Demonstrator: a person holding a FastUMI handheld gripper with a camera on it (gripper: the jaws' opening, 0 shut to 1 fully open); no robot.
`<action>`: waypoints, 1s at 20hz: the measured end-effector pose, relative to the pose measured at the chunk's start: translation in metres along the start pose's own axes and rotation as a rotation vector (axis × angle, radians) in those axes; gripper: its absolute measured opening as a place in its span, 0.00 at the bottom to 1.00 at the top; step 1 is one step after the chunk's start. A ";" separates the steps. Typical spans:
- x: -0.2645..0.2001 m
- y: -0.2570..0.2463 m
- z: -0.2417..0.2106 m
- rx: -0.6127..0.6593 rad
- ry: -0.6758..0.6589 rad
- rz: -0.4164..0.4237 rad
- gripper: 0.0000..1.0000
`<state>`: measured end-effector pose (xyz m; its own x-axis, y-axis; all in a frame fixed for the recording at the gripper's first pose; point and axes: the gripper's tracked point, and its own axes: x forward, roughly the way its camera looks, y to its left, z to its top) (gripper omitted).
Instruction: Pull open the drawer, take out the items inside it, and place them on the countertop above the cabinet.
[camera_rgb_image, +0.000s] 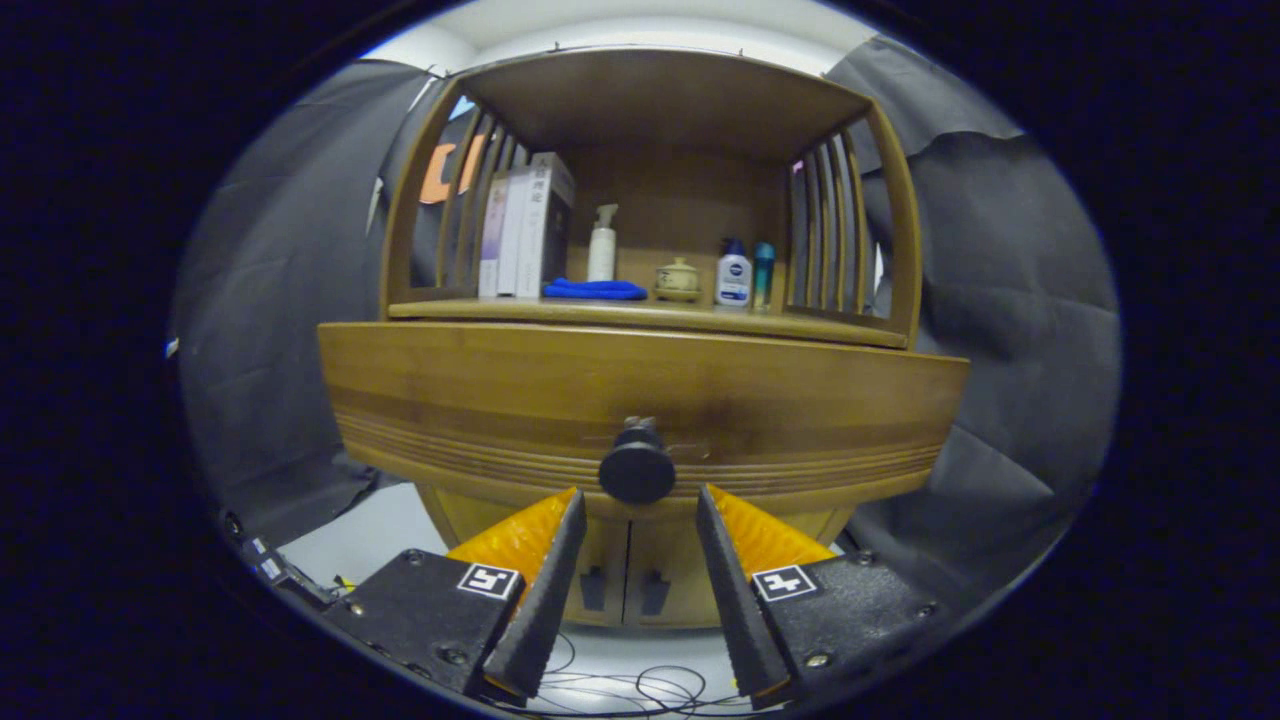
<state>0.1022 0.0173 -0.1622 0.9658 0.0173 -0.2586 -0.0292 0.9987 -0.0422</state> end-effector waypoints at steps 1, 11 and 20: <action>0.004 0.001 0.005 -0.005 -0.010 -0.002 0.71; 0.032 0.006 0.008 0.006 0.008 -0.006 0.45; 0.000 0.006 0.000 -0.002 0.036 0.015 0.34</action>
<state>0.1021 0.0236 -0.1626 0.9554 0.0305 -0.2938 -0.0440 0.9982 -0.0395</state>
